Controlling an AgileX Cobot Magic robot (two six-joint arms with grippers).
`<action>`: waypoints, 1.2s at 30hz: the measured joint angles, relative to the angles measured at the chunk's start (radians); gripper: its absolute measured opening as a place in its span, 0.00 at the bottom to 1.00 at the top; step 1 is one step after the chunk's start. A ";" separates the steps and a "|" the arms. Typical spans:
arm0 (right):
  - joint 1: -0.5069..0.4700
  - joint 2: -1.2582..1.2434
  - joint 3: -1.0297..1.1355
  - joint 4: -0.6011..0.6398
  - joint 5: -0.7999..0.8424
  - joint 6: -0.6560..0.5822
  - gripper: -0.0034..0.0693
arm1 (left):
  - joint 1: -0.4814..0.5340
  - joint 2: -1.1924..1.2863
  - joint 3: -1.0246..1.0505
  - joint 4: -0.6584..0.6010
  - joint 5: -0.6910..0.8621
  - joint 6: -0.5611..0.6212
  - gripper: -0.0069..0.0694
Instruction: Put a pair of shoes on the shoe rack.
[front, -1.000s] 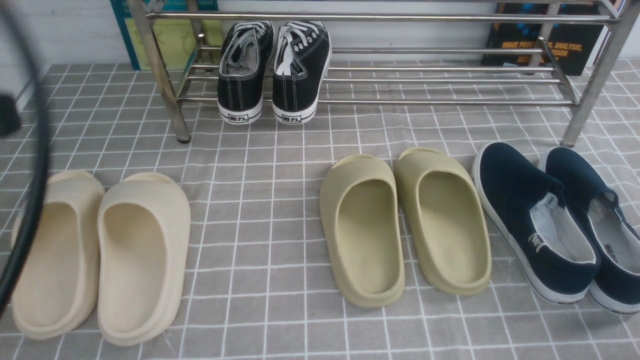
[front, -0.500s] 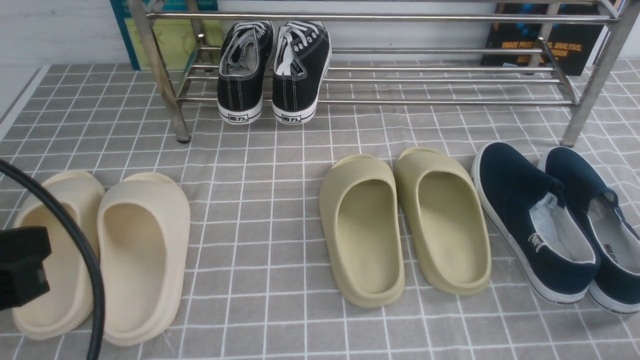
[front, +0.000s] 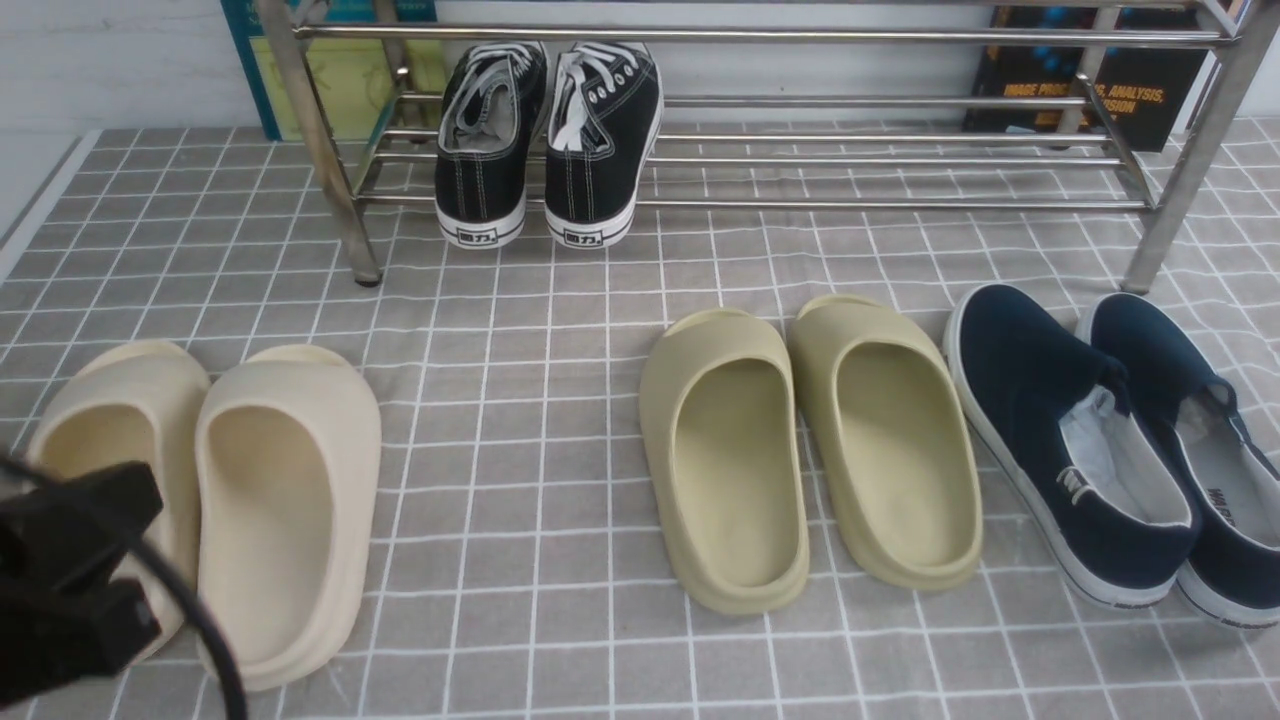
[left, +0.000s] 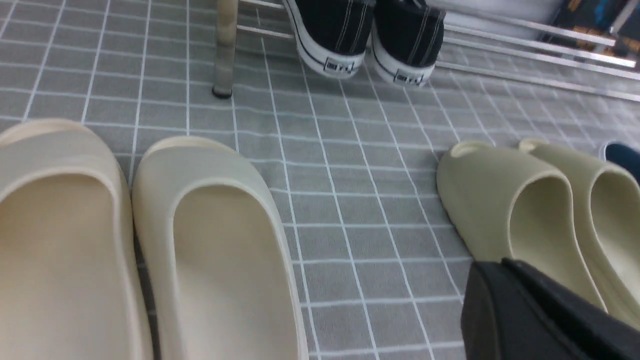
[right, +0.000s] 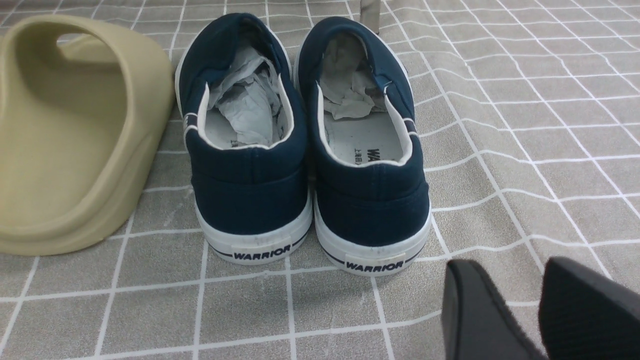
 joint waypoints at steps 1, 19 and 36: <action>0.000 0.000 0.000 0.000 0.000 0.000 0.38 | 0.028 -0.026 0.041 -0.023 -0.053 0.021 0.07; 0.000 0.000 0.000 0.000 0.000 -0.001 0.38 | 0.305 -0.422 0.421 -0.010 -0.106 0.077 0.07; 0.000 0.000 0.000 0.000 0.000 -0.002 0.38 | 0.305 -0.422 0.436 -0.008 0.013 0.080 0.07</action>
